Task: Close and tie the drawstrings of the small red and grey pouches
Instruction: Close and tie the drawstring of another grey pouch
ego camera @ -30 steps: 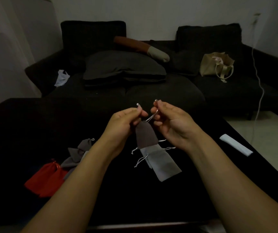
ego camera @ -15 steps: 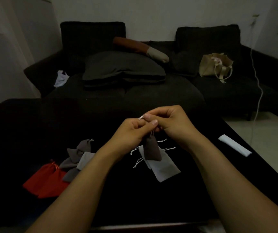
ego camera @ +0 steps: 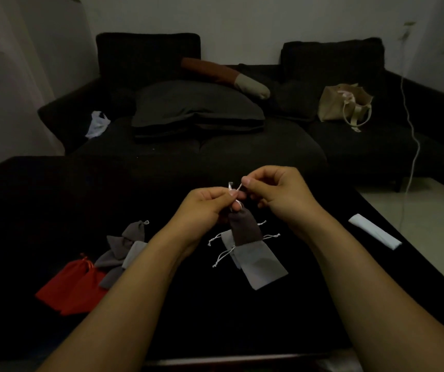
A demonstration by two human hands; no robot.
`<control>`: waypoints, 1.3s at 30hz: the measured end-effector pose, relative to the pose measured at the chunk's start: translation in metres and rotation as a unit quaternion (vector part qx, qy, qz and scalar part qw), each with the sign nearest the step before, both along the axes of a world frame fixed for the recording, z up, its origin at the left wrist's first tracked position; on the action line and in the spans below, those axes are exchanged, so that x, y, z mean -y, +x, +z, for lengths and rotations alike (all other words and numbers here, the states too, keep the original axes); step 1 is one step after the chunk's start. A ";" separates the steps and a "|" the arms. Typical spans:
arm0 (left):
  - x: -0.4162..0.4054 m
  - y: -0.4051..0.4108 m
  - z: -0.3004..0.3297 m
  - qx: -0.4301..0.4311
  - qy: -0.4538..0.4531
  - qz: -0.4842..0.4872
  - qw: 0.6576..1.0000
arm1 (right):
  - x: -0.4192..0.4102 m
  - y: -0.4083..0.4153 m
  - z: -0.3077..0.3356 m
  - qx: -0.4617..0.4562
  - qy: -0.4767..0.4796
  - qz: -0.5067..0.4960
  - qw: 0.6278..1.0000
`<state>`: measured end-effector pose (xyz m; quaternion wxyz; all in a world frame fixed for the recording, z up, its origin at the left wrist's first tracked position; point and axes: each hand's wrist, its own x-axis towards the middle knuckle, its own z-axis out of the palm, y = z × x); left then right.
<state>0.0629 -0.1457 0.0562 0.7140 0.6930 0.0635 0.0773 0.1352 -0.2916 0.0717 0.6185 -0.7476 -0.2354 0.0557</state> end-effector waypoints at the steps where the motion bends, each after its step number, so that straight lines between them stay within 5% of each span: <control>1: 0.000 -0.001 0.000 -0.007 -0.018 0.002 1.000 | -0.002 -0.001 -0.001 -0.013 0.000 -0.005 1.000; 12: -0.010 -0.001 0.003 -0.064 -0.211 0.026 0.975 | -0.005 -0.007 0.003 -0.137 -0.013 0.126 0.983; 24: -0.010 -0.002 0.002 -0.004 -0.079 0.053 0.995 | -0.008 -0.016 0.006 -0.081 0.013 0.057 0.995; 33: -0.007 -0.005 0.005 0.059 -0.066 0.062 0.994 | -0.013 -0.017 0.003 -0.054 0.046 -0.005 0.998; 39: -0.010 -0.009 0.009 0.078 0.058 0.075 0.992 | -0.016 -0.019 -0.001 -0.024 0.017 -0.011 1.000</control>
